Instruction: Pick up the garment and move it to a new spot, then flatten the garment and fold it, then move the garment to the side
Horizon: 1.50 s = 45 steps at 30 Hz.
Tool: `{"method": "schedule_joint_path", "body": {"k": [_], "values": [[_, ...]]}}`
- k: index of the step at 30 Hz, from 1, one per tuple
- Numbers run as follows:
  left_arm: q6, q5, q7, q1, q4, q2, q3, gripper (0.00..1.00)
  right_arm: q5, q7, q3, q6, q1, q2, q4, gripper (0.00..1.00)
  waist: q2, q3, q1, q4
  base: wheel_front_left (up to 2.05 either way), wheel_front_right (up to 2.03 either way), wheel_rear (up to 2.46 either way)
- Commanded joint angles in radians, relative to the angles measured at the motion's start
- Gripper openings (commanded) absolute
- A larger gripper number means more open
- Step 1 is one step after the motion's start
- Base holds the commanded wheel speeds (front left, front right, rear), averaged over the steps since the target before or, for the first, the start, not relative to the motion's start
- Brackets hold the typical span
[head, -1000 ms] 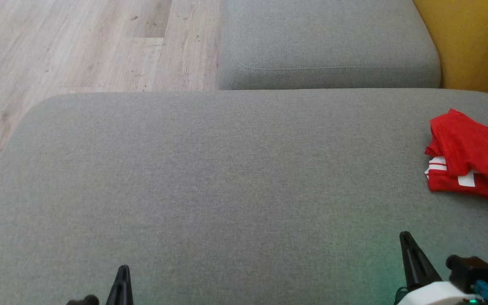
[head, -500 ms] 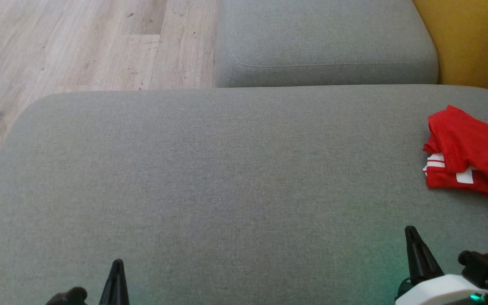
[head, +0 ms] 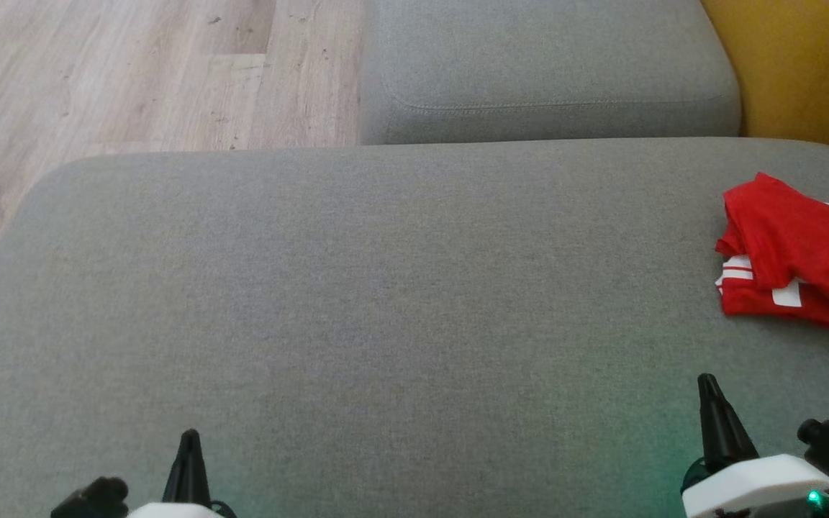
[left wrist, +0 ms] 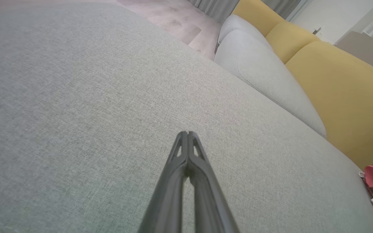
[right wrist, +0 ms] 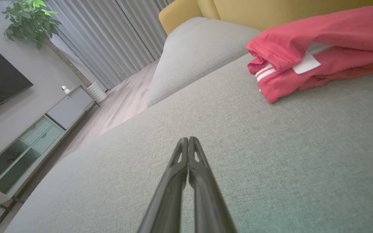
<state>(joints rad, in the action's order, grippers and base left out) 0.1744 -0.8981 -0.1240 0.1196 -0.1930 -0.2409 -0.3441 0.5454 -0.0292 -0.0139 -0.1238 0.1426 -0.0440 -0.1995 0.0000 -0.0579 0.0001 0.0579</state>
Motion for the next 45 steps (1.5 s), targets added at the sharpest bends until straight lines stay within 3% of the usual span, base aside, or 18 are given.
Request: {"method": "schedule_joint_path", "body": {"k": [1, 45], "values": [[-0.014, -0.023, 0.009, -0.054, 0.021, 0.000, 0.040, 0.00, 0.037, 0.006, -0.003, -0.002, -0.055, -0.011, 0.027, 0.00, 0.0000, 0.001, -0.0001, -0.001, 0.00, 0.00, 0.00], [-0.156, -0.361, 0.116, -0.138, -0.014, 0.089, 0.238, 0.00, 0.544, 0.064, -0.039, -0.004, -0.149, -0.017, -0.007, 0.00, 0.0000, 0.030, -0.0001, -0.029, 0.00, 0.00, 0.00]]}}
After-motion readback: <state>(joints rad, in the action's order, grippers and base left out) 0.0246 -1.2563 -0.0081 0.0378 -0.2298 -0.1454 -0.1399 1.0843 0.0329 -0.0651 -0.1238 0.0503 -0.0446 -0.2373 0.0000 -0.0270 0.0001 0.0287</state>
